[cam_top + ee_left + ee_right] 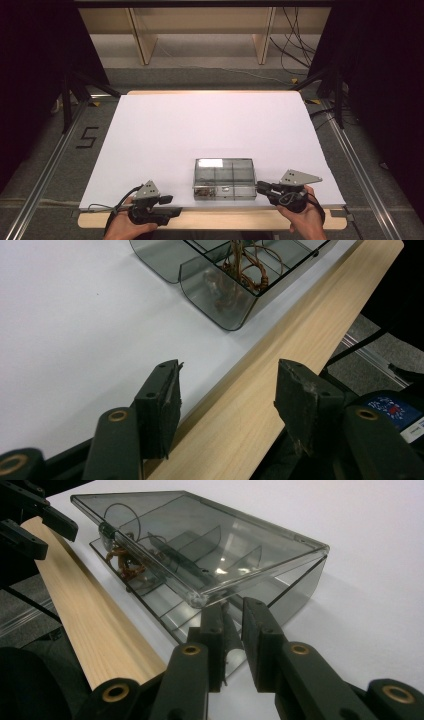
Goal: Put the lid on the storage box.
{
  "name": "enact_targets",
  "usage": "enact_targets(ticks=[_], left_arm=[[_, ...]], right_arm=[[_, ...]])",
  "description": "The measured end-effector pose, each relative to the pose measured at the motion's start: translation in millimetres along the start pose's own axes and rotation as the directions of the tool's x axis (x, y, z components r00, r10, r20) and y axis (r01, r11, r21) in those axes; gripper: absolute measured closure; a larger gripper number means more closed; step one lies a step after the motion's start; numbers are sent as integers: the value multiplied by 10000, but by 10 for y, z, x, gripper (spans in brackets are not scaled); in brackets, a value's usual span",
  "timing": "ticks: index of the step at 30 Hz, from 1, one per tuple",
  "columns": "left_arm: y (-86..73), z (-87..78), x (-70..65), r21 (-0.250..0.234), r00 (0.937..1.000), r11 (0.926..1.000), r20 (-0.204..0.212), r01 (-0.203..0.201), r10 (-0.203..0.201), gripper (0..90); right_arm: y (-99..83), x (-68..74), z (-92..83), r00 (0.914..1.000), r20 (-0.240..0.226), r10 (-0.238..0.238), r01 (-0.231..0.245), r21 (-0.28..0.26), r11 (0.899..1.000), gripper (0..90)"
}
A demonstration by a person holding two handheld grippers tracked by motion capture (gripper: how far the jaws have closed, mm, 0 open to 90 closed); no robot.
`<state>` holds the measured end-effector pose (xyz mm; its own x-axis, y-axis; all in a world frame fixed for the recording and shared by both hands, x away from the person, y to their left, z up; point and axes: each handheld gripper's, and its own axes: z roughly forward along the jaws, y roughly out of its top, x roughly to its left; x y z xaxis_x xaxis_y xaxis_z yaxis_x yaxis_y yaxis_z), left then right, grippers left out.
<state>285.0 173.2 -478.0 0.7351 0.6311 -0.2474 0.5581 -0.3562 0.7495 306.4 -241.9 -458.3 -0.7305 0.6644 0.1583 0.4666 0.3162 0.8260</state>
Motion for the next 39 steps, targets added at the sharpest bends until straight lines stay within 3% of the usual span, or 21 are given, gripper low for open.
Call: enact_targets(ticks=[2, 3, 4, 5, 6, 9, 11, 12, 16, 18, 19, 20, 21, 25, 27, 30, 32, 37, 39], left_arm=[[1, 7, 3, -66, 10000, 10000, 21, 0, 0, 432], [0, 7, 4, -25, 10000, 10000, 10, 26, -26, 432], [-3, 3, 8, 25, 10000, 10000, -5, -17, 17, 433], [-5, 5, 2, -35, 10000, 10000, 20, 39, -39, 432], [-1, 2, 4, -5, 10000, 10000, 27, 23, -23, 432], [-3, 6, 3, -41, 10000, 10000, 17, 45, -45, 433], [-2, 0, 2, -10, 10000, 10000, 18, 40, -40, 432], [1, 3, 5, -39, 10000, 10000, 37, 49, -49, 433], [-5, 3, -2, -29, 9999, 10000, 47, 89, -89, 432], [2, -1, 1, -4, 10000, 10000, 26, -10, 10, 433], [-3, 2, -11, 9, 9998, 9998, 38, 205, -205, 432], [-2, -7, 3, 118, 10000, 9999, -12, -97, 97, 432], [-5, -2, -13, -19, 10000, 10000, 69, 19, -19, 432], [-5, -3, -11, 43, 9999, 9999, 70, -104, 104, 429], [-7, -4, -12, 36, 9999, 9999, 51, -100, 100, 427], [-7, -4, -13, 40, 10000, 9999, 22, -94, 94, 418], [-9, 2, -13, 0, 9999, 10000, 22, -98, 98, 409], [-8, -1, -16, 43, 10000, 10000, -35, -72, 72, 392], [-7, 1, -16, 27, 10000, 10000, -47, -33, 33, 383]], right_arm=[[-8, 0, 1, 9999, -141, 21, -20, 48, 10000, 799], [-14, -20, 18, 9997, -175, -184, 183, -35, 9998, 799], [-19, -12, 14, 9998, -170, -37, 38, 67, 10000, 799], [-17, -26, 13, 9995, -118, -308, 309, 78, 9995, 798], [-24, -1, 12, 9997, -251, 48, -44, 181, 9998, 797], [-31, 2, 7, 10000, -29, 74, -73, 119, 9999, 798], [-33, -3, 2, 10000, -32, -4, 5, 191, 9998, 798], [-32, -26, 11, 9995, -70, -310, 311, 109, 9995, 798], [-51, -5, 21, 9998, -195, 79, -75, 230, 9997, 798], [-56, -3, 23, 9998, -200, 74, -69, 277, 9996, 797], [-58, -7, 25, 9998, -205, 31, -26, 281, 9996, 798], [-59, -18, 21, 9999, -10, -114, 115, 271, 9996, 798], [-61, 1, 19, 9999, -108, 101, -96, 396, 9992, 797], [-64, -27, 32, 9994, -263, -232, 243, 427, 9988, 796], [-72, -6, 29, 9998, -215, -42, 52, 458, 9989, 796], [-72, -26, 25, 9993, -83, -357, 361, 499, 9981, 796], [-82, -2, 26, 10000, 14, -80, 79, 474, 9988, 794], [-91, -30, 16, 9992, 129, -378, 370, 568, 9977, 793], [-100, -20, 22, 9999, -32, -166, 168, 605, 9980, 793]])
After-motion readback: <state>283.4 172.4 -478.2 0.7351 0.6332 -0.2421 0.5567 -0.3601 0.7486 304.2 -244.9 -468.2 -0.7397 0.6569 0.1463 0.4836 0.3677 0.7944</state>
